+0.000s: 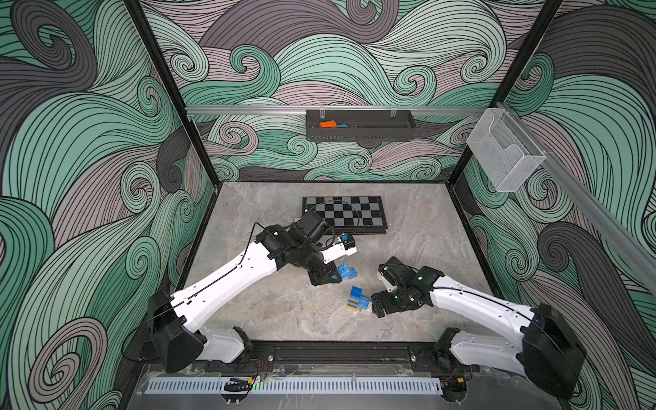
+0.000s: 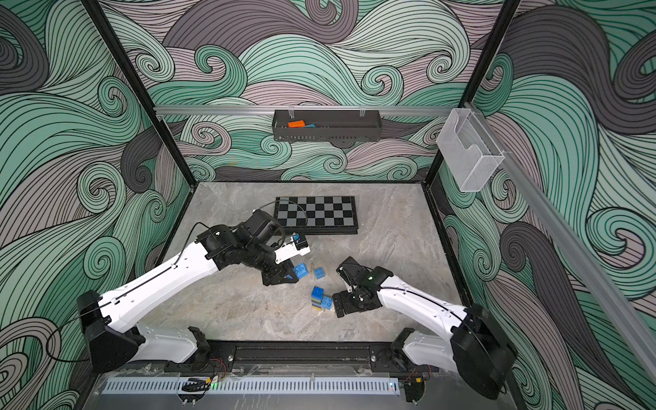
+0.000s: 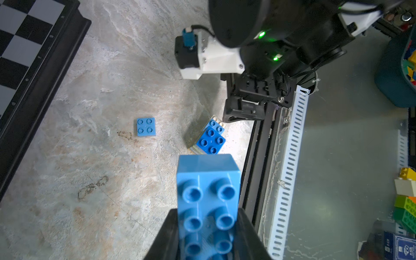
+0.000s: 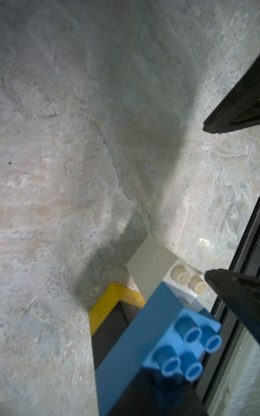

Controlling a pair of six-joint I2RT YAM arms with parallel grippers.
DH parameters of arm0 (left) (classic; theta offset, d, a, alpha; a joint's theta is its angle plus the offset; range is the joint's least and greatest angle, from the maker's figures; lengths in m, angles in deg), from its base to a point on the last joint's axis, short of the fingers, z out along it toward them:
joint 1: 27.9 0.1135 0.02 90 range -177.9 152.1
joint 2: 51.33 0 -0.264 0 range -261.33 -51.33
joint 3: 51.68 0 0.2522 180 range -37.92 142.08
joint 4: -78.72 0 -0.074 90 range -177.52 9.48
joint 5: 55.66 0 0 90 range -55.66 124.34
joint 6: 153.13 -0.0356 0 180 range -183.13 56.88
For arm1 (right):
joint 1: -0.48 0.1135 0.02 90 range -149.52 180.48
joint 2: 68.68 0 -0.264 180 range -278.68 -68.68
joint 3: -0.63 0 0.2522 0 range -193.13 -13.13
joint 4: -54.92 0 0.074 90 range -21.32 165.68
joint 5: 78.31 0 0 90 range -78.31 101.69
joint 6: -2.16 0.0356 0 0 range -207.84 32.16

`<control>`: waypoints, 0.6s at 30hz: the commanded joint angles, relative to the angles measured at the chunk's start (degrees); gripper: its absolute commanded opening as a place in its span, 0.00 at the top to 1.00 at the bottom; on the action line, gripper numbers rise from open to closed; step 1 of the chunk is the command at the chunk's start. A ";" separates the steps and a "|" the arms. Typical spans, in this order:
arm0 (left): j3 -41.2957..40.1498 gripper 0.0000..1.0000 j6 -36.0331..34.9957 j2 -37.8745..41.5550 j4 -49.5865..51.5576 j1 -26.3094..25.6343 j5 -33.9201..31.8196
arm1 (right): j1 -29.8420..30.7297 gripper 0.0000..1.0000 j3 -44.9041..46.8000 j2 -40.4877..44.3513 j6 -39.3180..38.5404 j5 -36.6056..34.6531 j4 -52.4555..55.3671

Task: Assemble a giraffe with lego
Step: Adjust the lego brick at the center of the board.

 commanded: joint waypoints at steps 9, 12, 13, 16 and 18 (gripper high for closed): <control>-0.30 1.00 -3.07 1.59 4.24 -0.71 1.03 | -1.96 0.03 -4.32 -9.09 -5.15 -2.89 -5.55; -0.53 1.00 -3.37 1.45 4.39 -0.72 0.24 | -2.18 0.03 -6.68 -11.67 -6.25 -2.54 -5.83; -0.44 1.00 -3.38 1.44 4.42 -0.72 -0.13 | -2.33 0.03 -7.41 -12.33 -6.62 -2.34 -6.02; -0.44 1.00 -3.29 1.24 4.54 -0.72 -1.06 | -2.41 0.03 -9.13 -14.36 -7.17 -1.41 -6.73; -0.44 1.00 -3.38 1.16 5.13 -0.72 -1.99 | -2.46 0.03 -9.99 -15.50 -7.32 -1.15 -7.26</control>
